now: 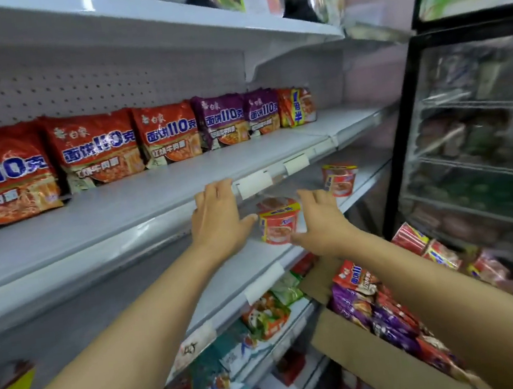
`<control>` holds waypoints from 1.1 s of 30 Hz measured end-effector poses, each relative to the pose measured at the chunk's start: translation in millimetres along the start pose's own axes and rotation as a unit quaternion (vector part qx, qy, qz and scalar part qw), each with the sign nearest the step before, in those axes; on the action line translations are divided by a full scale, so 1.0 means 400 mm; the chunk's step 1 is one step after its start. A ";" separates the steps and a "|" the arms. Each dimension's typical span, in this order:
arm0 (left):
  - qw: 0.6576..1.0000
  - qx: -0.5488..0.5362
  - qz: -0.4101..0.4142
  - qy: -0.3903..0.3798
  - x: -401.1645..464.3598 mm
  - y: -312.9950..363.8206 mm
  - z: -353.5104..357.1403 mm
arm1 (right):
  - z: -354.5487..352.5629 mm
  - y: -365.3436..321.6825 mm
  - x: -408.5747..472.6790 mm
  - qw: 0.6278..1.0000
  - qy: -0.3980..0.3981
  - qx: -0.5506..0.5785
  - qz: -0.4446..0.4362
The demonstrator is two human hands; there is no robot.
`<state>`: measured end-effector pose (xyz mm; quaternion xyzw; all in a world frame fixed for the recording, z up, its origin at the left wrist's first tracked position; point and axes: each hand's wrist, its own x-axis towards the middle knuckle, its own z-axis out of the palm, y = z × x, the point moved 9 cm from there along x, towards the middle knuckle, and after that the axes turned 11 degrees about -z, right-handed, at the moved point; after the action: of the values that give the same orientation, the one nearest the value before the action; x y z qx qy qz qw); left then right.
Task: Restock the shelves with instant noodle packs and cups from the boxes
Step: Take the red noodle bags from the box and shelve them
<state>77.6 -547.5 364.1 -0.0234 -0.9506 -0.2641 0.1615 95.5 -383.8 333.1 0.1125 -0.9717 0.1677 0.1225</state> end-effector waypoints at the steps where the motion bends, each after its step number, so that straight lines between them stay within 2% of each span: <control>1: 1.000 -0.004 0.006 -0.011 -0.005 0.022 0.036 | 0.002 0.037 -0.018 1.000 -0.002 0.003 0.011; 8: 0.995 0.002 0.013 -0.104 -0.018 0.136 0.321 | 0.042 0.328 -0.106 0.995 -0.033 0.002 0.099; 20: 0.973 0.023 -0.078 -0.214 0.012 0.265 0.768 | 0.134 0.802 -0.105 0.984 -0.084 0.030 0.152; 33: 0.941 -0.003 -0.146 -0.304 0.033 0.300 1.168 | 0.283 1.133 -0.157 0.962 -0.133 0.083 0.225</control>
<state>-57.2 -206.9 49.8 0.0363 -0.9466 -0.2677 -0.1760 14.4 3.6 77.2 -0.0781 -0.9620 0.2549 -0.0587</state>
